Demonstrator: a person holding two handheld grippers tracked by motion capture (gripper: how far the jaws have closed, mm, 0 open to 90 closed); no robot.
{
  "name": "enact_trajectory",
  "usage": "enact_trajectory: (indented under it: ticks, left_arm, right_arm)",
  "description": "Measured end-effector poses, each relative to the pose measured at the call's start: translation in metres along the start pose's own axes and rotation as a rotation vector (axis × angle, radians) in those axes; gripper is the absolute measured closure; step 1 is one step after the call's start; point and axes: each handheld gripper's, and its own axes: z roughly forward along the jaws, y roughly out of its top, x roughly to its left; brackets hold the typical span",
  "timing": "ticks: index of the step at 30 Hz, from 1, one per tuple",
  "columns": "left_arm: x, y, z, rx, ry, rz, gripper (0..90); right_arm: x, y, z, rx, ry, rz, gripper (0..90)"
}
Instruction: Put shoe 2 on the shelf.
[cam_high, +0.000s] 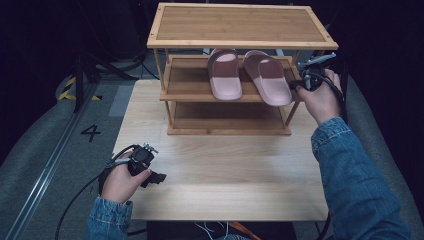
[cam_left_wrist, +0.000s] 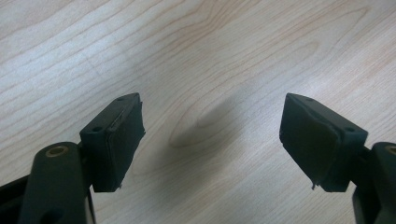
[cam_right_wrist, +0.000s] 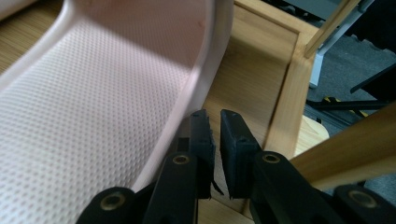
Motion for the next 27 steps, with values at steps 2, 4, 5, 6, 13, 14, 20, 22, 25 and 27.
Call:
enact_trajectory:
  ticks: [2, 4, 5, 6, 13, 14, 20, 22, 25, 27]
  left_arm:
    - [0.0, -0.001, 0.0, -0.003, 0.004, -0.007, 22.2]
    - [0.0, -0.001, 0.0, -0.002, 0.003, -0.01, 22.2]
    - [0.0, -0.001, 0.001, -0.001, 0.0, -0.007, 22.2]
    - [0.0, 0.0, 0.001, 0.002, 0.001, -0.001, 22.2]
    - [-0.001, 0.001, 0.005, 0.009, -0.001, -0.001, 22.2]
    - [-0.001, 0.001, 0.005, 0.008, -0.002, 0.001, 22.3]
    - [-0.001, 0.0, 0.004, 0.009, -0.004, -0.003, 22.2]
    - [0.0, 0.0, 0.005, 0.01, -0.001, -0.003, 22.2]
    - [0.0, -0.001, 0.005, 0.01, -0.003, -0.002, 22.2]
    - [0.0, -0.001, 0.004, 0.011, -0.002, -0.002, 22.2]
  right_arm:
    - [0.0, -0.001, 0.004, -0.009, -0.002, 0.006, 84.8]
    - [0.001, -0.002, 0.007, -0.016, 0.002, 0.009, 86.7]
    - [0.002, -0.002, 0.008, -0.019, -0.009, 0.003, 87.7]
    - [0.003, -0.002, 0.008, -0.012, -0.005, 0.015, 87.7]
    - [0.009, 0.002, 0.012, -0.024, 0.004, 0.016, 86.2]
    - [0.01, 0.002, 0.013, -0.03, 0.008, 0.016, 86.1]
    - [0.013, 0.004, 0.019, -0.035, 0.001, 0.016, 86.2]
    - [0.014, 0.005, 0.021, -0.039, 0.01, 0.023, 86.2]
    - [0.018, 0.007, 0.024, -0.046, 0.019, 0.019, 86.2]
    - [0.02, 0.008, 0.025, -0.052, 0.024, 0.012, 86.0]
